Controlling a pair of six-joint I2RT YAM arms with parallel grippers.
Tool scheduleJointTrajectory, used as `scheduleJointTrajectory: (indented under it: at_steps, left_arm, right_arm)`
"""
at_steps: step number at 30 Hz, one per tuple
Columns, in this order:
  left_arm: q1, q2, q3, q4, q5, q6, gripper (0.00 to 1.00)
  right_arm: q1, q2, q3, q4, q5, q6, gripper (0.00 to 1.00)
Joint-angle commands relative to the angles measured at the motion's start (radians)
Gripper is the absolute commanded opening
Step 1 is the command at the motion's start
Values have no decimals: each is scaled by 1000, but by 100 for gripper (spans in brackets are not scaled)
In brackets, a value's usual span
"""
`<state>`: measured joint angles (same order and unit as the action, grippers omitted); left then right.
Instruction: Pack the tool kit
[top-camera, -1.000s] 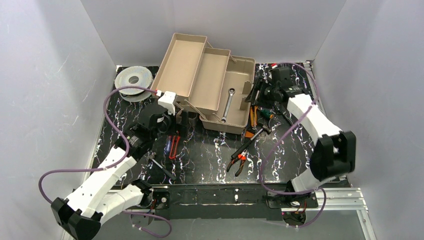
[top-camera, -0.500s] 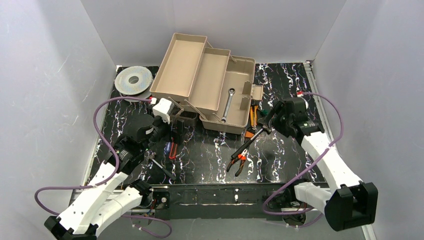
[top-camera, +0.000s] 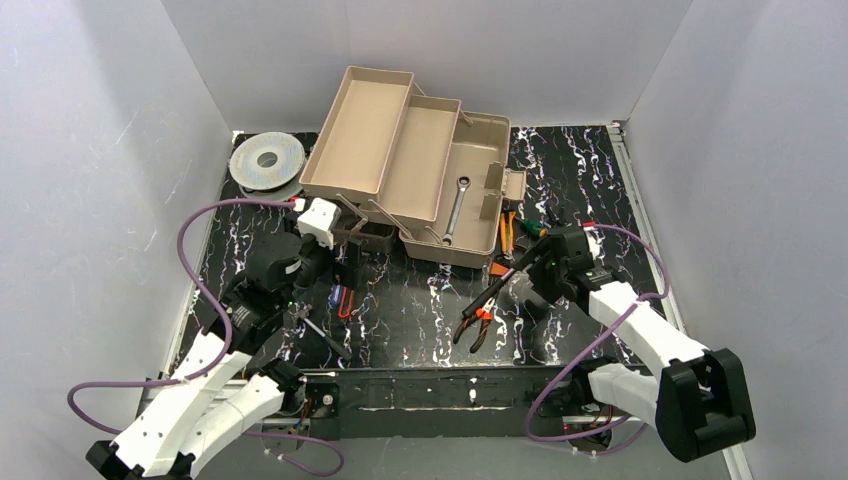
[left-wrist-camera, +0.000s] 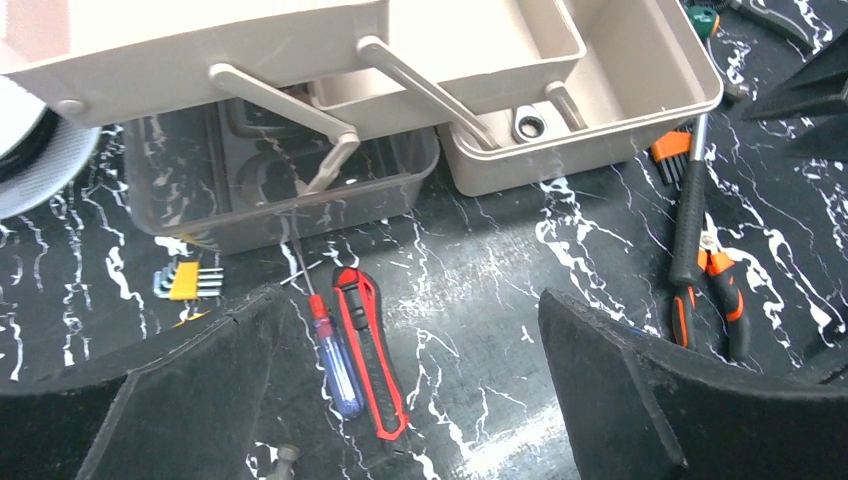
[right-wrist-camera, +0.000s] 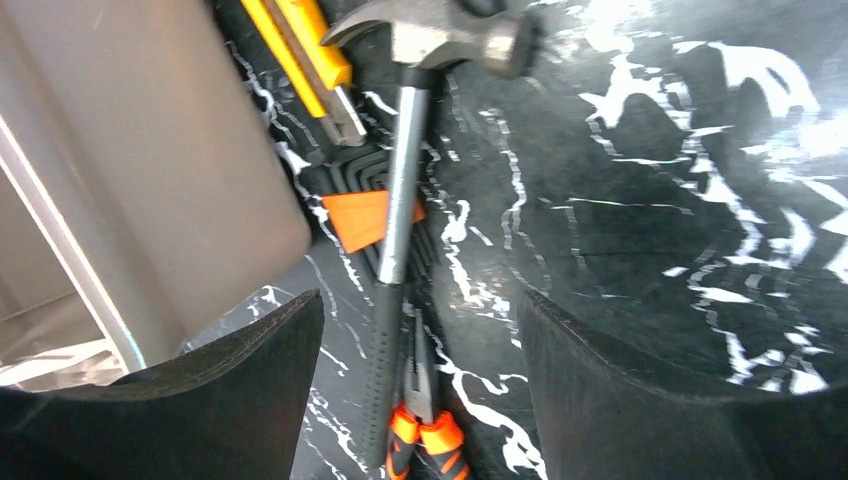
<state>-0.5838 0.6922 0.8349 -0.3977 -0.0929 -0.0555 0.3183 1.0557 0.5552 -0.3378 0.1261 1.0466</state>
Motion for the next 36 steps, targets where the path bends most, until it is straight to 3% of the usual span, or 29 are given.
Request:
scheduleJointTrajectory:
  at_steps: [1, 6, 11, 17, 20, 23, 29, 31, 32, 36]
  left_arm:
    - [2, -62, -15, 14, -83, 7, 100]
    - [2, -92, -33, 23, -203, -8, 100]
    - [3, -67, -13, -4, -193, 11, 100]
    - [2, -111, -34, 14, -212, 21, 100]
    - [2, -117, -34, 14, -212, 22, 100]
    - [2, -116, -31, 11, -210, 22, 100]
    - [2, -121, -29, 4, -227, 22, 99]
    - [3, -127, -27, 0, -230, 20, 100]
    - [2, -130, -28, 0, -232, 21, 100]
    - [3, -142, -31, -4, -242, 22, 100]
  right_arm:
    - [47, 61, 6, 124, 34, 81, 78]
    - [77, 159, 33, 167, 42, 81, 78]
    - [83, 249, 100, 170, 37, 88, 78]
    - [99, 300, 126, 166, 40, 117, 68]
    - [108, 334, 156, 105, 86, 158, 66]
    - [108, 371, 192, 6, 140, 197, 56]
    - [108, 447, 273, -106, 159, 193, 51]
    - [108, 455, 268, -100, 149, 196, 21]
    - [108, 457, 266, -99, 147, 195, 16]
    - [108, 447, 269, -108, 147, 170, 10]
